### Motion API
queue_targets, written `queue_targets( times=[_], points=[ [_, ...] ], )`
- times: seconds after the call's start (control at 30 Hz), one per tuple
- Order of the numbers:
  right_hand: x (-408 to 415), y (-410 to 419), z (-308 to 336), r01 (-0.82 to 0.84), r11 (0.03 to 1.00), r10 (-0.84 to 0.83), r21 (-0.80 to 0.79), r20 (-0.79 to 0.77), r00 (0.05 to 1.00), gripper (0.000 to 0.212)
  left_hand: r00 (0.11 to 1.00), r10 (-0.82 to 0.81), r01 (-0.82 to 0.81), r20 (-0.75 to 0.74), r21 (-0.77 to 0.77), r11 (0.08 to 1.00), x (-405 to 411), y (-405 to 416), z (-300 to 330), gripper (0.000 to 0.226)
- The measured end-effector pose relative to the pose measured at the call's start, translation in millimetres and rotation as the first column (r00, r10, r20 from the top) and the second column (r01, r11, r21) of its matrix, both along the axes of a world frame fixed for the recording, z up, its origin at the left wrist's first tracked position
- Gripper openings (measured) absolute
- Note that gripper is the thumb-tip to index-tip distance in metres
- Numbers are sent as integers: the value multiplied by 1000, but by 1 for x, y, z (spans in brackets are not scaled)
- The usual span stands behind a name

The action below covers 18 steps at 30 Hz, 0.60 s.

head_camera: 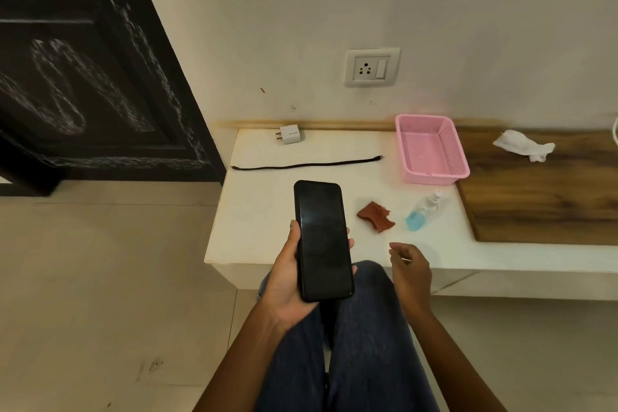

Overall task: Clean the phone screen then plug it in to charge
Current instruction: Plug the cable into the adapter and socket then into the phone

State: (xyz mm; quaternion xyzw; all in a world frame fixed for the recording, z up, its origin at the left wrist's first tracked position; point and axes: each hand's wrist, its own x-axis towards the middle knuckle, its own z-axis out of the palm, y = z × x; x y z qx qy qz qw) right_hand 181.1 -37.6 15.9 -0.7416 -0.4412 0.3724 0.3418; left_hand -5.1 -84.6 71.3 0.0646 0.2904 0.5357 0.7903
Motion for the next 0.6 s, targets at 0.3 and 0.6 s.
queue_targets(
  times=[0.3,0.6],
  points=[
    [-23,-38,49,-101,979,123,178,-116,986,20,997,-65,62,38,76,995,0,-10,14,66],
    [-36,-52,67,-129,974,167,186,-203,965,23,995,-93,97,-34,140,985,-9,-17,23,62]
  ],
)
